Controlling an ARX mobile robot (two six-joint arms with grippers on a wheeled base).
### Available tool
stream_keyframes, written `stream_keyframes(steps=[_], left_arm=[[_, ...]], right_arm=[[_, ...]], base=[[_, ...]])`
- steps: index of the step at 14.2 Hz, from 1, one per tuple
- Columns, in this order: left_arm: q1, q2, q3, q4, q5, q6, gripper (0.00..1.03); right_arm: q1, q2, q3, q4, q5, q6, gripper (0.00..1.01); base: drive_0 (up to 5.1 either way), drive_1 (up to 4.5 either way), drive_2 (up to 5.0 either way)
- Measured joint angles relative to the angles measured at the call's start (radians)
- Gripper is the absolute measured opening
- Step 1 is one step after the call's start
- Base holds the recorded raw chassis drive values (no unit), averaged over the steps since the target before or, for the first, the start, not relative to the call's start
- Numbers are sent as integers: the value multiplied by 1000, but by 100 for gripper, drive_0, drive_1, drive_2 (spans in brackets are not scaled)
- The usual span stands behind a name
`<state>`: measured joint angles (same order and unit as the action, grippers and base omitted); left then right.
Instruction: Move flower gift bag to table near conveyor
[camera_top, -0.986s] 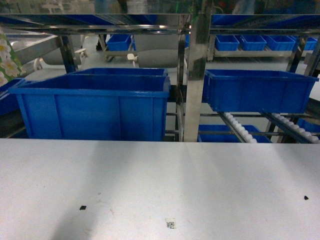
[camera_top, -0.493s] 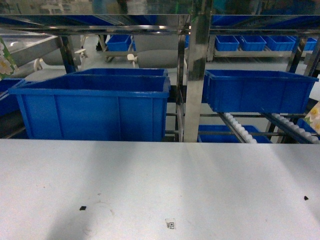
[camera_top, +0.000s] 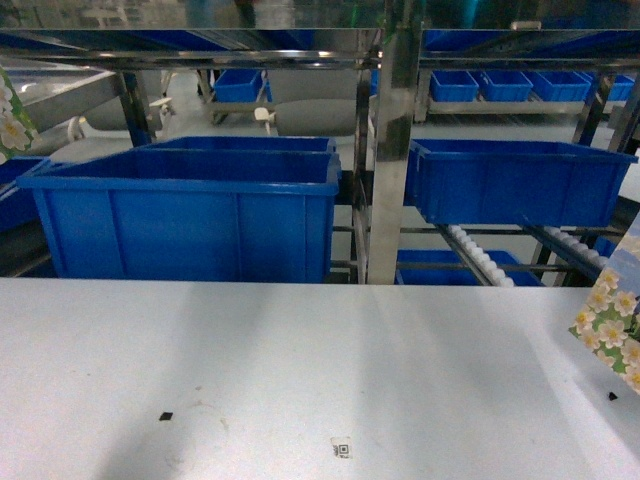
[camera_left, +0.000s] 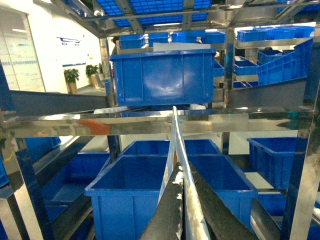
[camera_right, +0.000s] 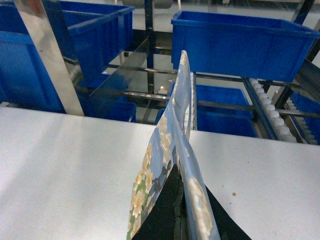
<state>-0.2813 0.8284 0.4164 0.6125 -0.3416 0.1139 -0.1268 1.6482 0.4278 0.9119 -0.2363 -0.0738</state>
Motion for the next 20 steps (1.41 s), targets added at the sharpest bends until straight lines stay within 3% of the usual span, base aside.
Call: stream_keyframes(steps=[5, 9, 10, 15, 17, 19, 20], left_arm=[[0, -1, 0, 0, 0, 0, 2], [0, -1, 0, 0, 0, 0, 2], [0, -1, 0, 0, 0, 0, 2], [0, -2, 0, 0, 0, 0, 2], [0, -2, 0, 0, 0, 0, 2], [0, -2, 0, 0, 0, 0, 2], [0, -2, 0, 0, 0, 0, 2]], right_arm=[[-53, 113, 13, -6, -5, -14, 2], [-56, 137, -38, 37, -6, -25, 2], [-47, 130, -64, 47, -2, -25, 7], [-10, -109, -198, 56, 77, 3, 73], [13, -266, -239, 32, 167, 20, 100], [31, -451, -271, -84, 253, 20, 98], [31, -539, -280, -164, 264, 26, 98]], base=[[0, 0, 0], [0, 0, 0], [0, 0, 0], [0, 0, 0], [0, 0, 0], [0, 0, 0], [0, 0, 0]])
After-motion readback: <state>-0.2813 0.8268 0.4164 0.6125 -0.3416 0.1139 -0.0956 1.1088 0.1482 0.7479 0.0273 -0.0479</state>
